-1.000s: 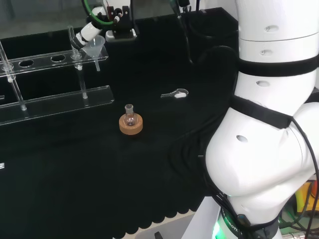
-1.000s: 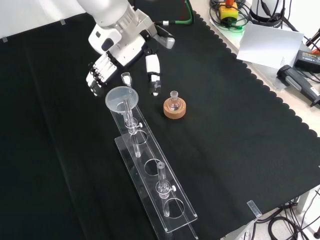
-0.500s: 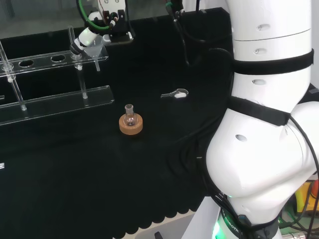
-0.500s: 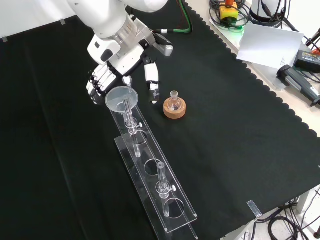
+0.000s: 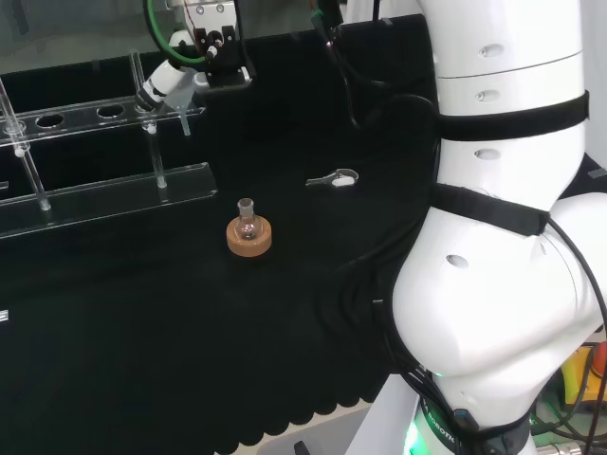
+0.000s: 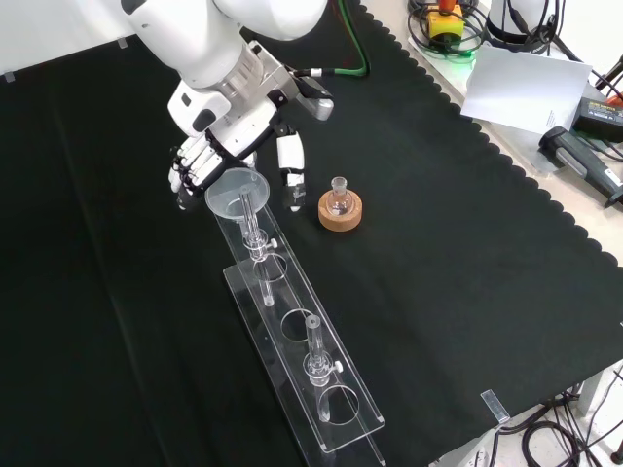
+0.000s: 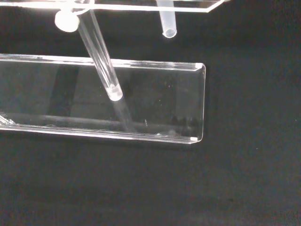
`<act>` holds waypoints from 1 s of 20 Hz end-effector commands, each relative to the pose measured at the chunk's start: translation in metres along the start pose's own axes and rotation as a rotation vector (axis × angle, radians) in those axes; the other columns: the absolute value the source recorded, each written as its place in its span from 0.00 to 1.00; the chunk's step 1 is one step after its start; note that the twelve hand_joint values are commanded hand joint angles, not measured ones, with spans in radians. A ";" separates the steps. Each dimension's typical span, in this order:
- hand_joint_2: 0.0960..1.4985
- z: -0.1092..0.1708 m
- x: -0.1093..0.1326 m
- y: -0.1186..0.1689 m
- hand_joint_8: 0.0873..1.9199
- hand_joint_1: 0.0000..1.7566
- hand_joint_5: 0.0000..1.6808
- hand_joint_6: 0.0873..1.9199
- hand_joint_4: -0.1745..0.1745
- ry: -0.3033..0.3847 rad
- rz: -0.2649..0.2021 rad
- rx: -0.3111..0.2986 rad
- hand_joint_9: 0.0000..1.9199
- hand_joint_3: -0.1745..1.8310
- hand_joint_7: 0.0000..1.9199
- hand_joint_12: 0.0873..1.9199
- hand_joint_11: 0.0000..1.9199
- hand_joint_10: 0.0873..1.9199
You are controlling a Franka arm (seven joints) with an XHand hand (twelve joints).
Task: Pick up the funnel from the transparent funnel stand.
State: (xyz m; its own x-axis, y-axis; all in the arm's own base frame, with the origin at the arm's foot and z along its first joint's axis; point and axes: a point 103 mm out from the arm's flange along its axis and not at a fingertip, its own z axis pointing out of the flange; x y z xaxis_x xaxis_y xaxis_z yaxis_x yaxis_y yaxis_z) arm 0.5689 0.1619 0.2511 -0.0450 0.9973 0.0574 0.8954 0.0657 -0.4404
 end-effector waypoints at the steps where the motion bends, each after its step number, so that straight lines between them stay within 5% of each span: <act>1: 0.43 -0.001 -0.005 0.004 0.19 0.26 0.00 0.00 0.28 0.017 0.015 -0.005 0.00 0.09 0.07 0.18 0.00 0.19; 20: 0.45 0.005 -0.010 0.011 0.26 0.27 0.06 0.00 0.28 0.008 0.059 0.001 0.01 0.09 0.16 0.30 0.00 0.42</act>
State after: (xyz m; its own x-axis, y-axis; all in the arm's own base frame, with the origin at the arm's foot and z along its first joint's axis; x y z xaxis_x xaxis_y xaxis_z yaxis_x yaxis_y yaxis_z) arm 0.5773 0.1542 0.2424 0.0027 0.9989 0.0462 0.8976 0.0180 -0.4405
